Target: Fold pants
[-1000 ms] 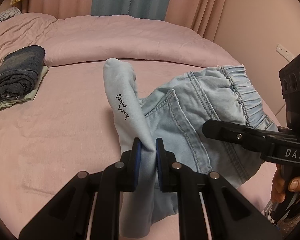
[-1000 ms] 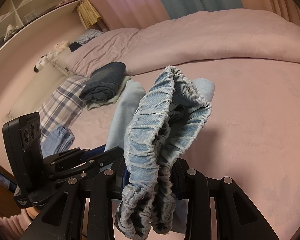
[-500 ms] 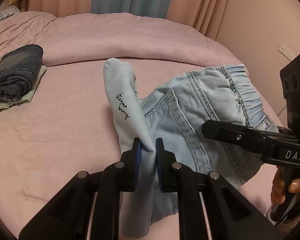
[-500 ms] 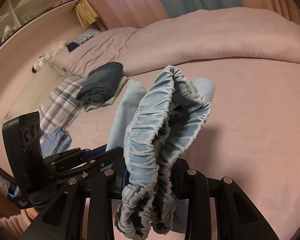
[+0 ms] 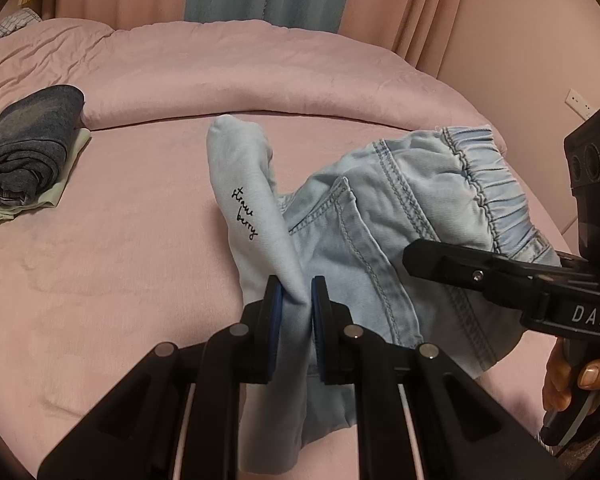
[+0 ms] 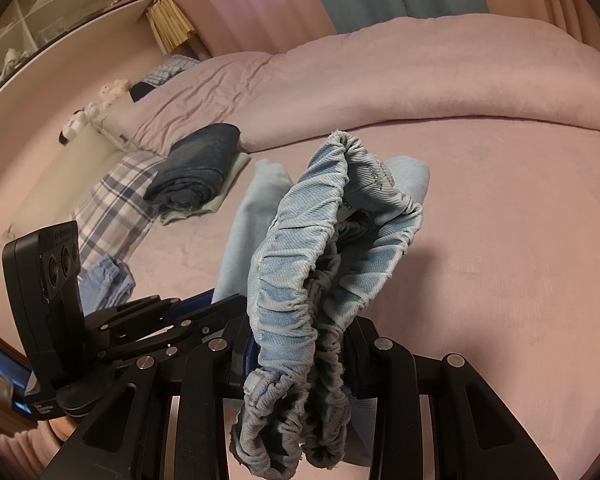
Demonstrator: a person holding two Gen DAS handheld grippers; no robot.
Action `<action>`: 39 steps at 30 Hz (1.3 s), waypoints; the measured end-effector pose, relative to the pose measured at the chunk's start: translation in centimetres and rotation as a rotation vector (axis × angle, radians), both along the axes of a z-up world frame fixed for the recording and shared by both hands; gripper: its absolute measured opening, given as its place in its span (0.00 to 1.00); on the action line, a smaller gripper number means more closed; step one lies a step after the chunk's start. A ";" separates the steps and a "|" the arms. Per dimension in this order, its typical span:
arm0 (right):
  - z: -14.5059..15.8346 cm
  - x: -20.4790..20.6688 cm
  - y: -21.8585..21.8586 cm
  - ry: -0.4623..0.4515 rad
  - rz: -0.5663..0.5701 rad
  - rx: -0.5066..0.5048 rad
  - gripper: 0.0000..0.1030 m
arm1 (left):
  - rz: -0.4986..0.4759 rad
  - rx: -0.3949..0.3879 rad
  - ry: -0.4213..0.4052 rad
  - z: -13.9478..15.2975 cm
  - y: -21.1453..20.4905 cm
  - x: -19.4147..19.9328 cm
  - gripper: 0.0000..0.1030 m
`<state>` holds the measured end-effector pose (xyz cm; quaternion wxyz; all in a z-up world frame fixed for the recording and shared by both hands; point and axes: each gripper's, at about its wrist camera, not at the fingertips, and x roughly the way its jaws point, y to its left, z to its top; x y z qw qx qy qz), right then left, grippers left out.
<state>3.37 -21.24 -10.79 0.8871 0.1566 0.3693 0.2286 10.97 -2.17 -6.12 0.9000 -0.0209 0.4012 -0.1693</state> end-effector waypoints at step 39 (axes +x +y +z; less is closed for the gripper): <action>-2.5 4.5 -1.2 0.096 -0.035 -0.019 0.35 | 0.056 0.059 0.072 -3.2 0.8 3.4 0.12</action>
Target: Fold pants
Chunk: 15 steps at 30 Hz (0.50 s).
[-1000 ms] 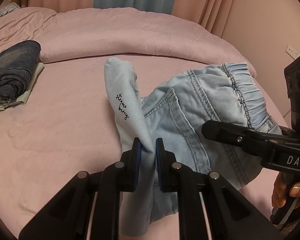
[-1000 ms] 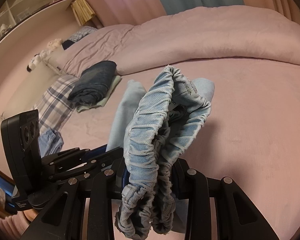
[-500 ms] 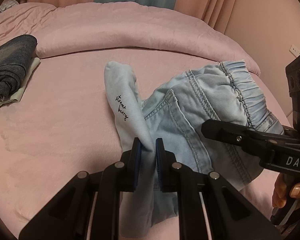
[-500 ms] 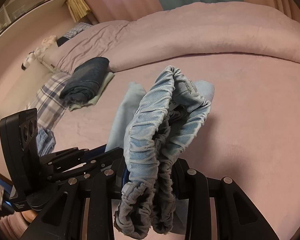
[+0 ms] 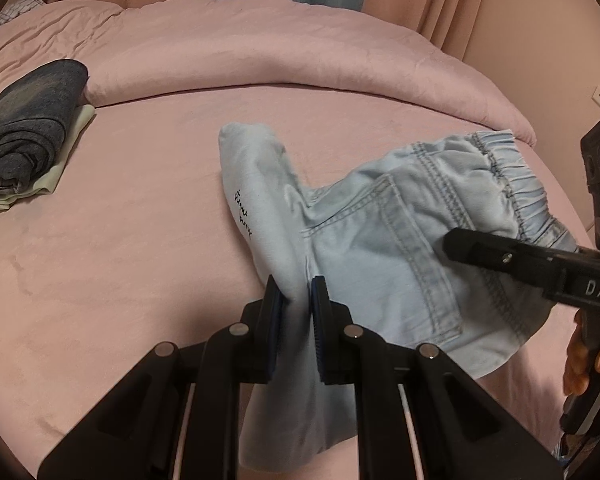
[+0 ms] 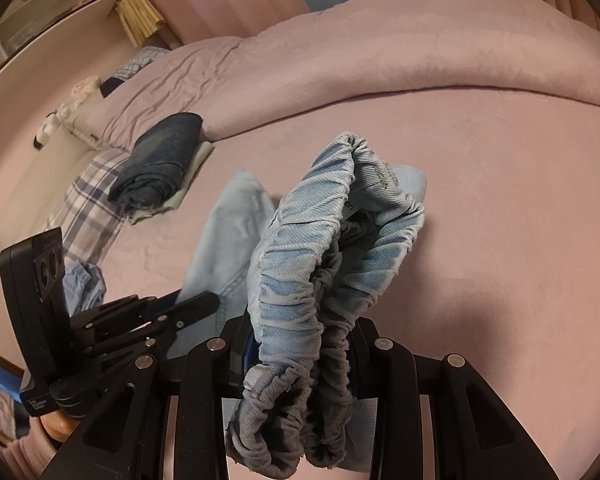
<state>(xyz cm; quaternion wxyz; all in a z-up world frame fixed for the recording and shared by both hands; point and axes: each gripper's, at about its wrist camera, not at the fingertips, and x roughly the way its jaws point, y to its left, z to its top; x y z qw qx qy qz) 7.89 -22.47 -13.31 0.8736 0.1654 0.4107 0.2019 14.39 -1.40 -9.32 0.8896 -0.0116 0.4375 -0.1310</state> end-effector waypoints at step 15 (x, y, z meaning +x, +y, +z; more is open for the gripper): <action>-2.0 0.5 -1.7 0.080 -0.050 -0.015 0.44 | 0.049 0.081 0.049 -1.7 2.4 0.0 0.25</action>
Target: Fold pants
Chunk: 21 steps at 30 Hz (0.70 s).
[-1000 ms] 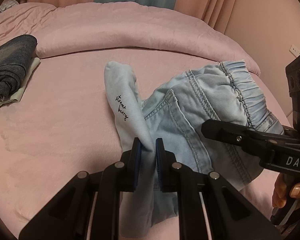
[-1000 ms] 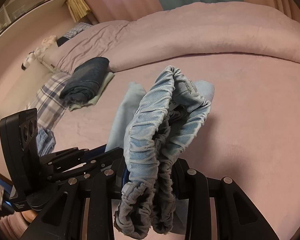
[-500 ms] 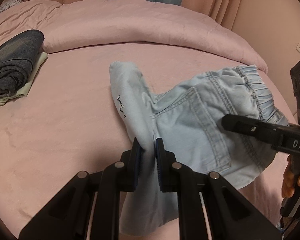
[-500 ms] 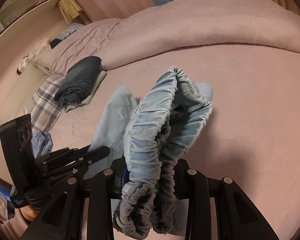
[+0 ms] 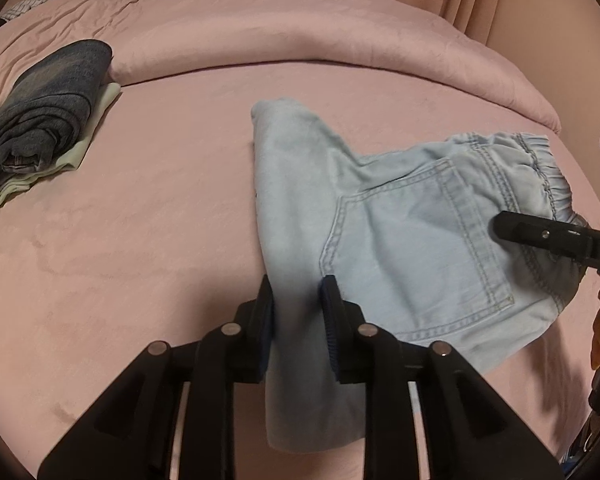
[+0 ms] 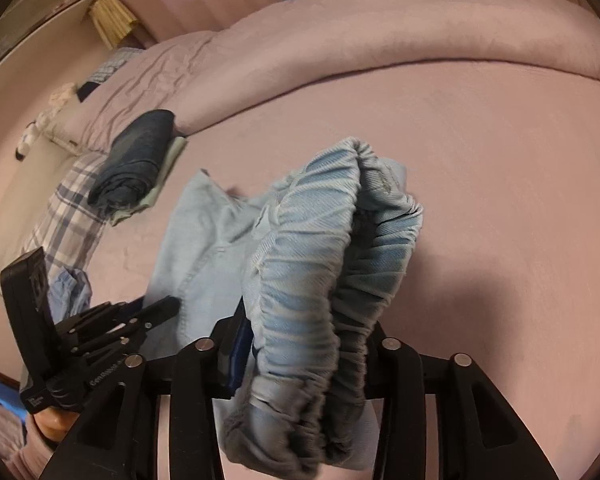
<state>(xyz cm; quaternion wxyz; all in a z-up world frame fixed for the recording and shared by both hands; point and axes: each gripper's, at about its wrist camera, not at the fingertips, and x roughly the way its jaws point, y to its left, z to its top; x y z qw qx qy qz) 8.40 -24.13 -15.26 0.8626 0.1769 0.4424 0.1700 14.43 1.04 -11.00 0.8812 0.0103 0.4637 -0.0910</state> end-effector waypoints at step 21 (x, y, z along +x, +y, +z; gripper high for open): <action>-2.9 -0.2 -1.9 0.072 -0.022 -0.050 0.68 | 0.084 0.098 0.021 -2.0 2.3 -0.5 0.72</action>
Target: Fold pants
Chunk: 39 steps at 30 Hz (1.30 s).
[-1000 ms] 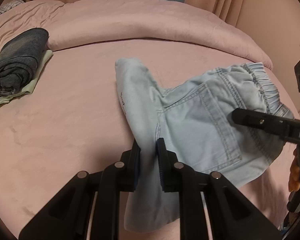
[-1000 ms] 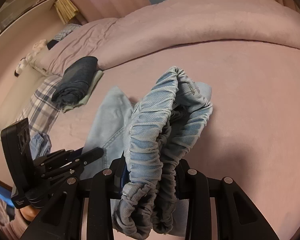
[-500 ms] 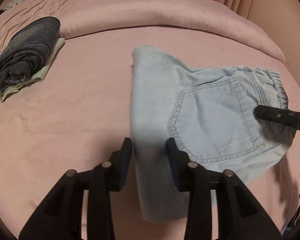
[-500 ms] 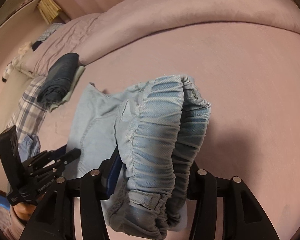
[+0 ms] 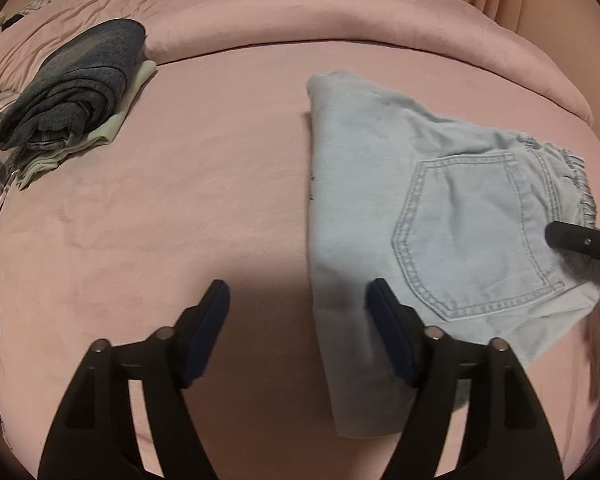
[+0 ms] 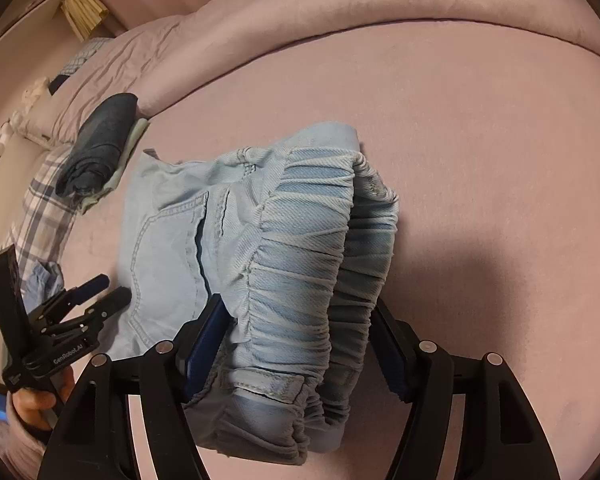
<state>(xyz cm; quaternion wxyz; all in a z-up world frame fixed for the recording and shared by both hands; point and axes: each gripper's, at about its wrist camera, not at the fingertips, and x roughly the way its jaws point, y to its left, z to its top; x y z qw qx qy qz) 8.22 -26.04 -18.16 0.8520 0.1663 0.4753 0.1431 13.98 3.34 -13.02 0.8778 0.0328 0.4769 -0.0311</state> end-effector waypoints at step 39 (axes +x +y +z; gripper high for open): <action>1.5 -4.9 1.3 -0.059 -0.046 -0.113 0.71 | 0.062 0.049 -0.034 0.9 0.5 -4.0 0.78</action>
